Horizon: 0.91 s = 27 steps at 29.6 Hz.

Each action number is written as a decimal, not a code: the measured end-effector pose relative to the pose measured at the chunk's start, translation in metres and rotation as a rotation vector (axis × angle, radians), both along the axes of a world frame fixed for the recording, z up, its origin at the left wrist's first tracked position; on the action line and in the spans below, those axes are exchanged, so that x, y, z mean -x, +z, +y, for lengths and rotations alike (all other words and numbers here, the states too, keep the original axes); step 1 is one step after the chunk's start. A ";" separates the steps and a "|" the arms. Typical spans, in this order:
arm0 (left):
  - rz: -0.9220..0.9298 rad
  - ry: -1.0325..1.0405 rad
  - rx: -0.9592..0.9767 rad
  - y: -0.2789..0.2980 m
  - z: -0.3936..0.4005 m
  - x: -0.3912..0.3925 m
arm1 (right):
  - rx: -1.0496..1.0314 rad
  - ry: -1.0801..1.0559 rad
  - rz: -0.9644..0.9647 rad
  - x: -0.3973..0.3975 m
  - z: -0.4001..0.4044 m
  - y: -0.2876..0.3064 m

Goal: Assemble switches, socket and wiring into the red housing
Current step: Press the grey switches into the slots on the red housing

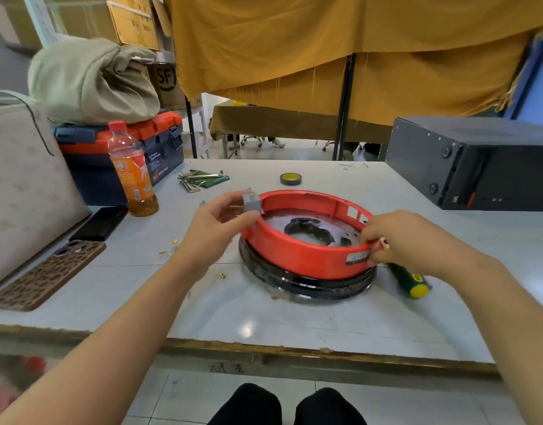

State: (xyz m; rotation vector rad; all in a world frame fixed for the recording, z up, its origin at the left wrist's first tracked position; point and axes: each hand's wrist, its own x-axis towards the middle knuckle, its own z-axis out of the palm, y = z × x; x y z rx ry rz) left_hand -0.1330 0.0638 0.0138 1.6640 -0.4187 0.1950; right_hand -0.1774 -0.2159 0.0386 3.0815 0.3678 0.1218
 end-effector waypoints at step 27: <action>0.048 -0.126 -0.194 -0.026 -0.003 0.019 | -0.453 0.126 -0.086 -0.024 0.044 -0.034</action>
